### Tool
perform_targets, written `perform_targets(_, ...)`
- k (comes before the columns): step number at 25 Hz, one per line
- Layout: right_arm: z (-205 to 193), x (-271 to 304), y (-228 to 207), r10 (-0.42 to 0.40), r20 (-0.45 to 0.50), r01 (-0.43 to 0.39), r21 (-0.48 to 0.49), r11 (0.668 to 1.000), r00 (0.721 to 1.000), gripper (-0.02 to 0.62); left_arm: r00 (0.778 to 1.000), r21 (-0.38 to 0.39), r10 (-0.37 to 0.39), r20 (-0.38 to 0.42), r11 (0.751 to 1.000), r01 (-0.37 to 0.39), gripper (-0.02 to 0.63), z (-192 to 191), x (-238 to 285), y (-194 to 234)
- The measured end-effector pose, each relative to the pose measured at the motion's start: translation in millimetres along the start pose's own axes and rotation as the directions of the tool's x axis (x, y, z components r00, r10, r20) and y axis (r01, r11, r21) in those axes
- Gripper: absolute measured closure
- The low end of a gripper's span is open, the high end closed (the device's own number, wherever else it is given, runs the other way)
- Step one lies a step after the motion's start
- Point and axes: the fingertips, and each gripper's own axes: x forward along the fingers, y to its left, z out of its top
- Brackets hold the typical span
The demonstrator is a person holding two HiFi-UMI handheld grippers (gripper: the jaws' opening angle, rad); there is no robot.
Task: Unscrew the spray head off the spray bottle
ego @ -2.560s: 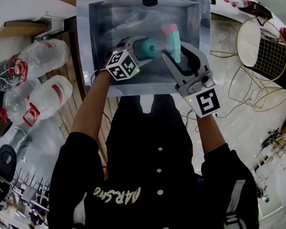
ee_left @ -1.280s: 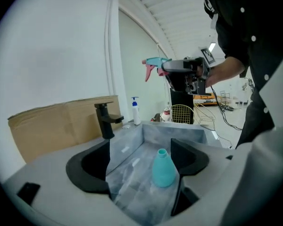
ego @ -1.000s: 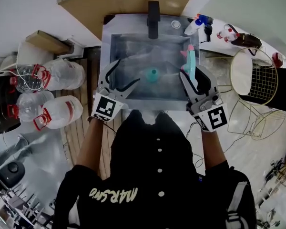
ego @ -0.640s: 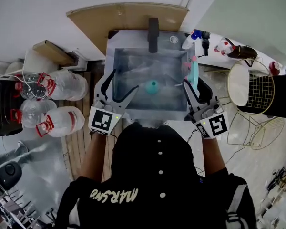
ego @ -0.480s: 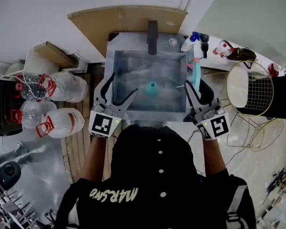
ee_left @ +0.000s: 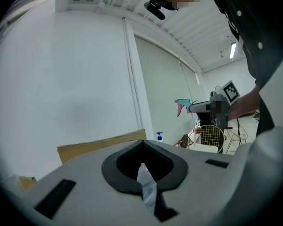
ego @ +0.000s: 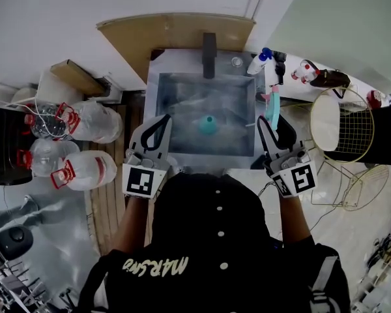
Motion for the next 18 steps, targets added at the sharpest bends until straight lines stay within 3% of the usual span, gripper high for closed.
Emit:
perform_targets(8, 4.5, 1.3, 2.1, -0.012, 0.005, 0.012, -0.023, 1.0, 1.0, 0.445, 0.999, -0.01, 0.038, 0.007, 0.999, -0.038, 0.581, 14.5, -3.9, 6.8)
perform_targets(15, 5.2, 1.6, 1.6, -0.01, 0.014, 0.011, -0.025, 1.0, 1.0, 0.445, 0.999, 0.014, 0.031, 0.007, 0.999, -0.031, 0.58, 14.2, -1.5, 1.7)
perform_targets(18, 3.8, 1.6, 0.2, -0.009, 0.006, 0.009, -0.023, 1.0, 1.0, 0.445, 1.0, -0.012, 0.03, 0.006, 0.999, -0.029, 0.581, 15.4, 1.1, 0.7)
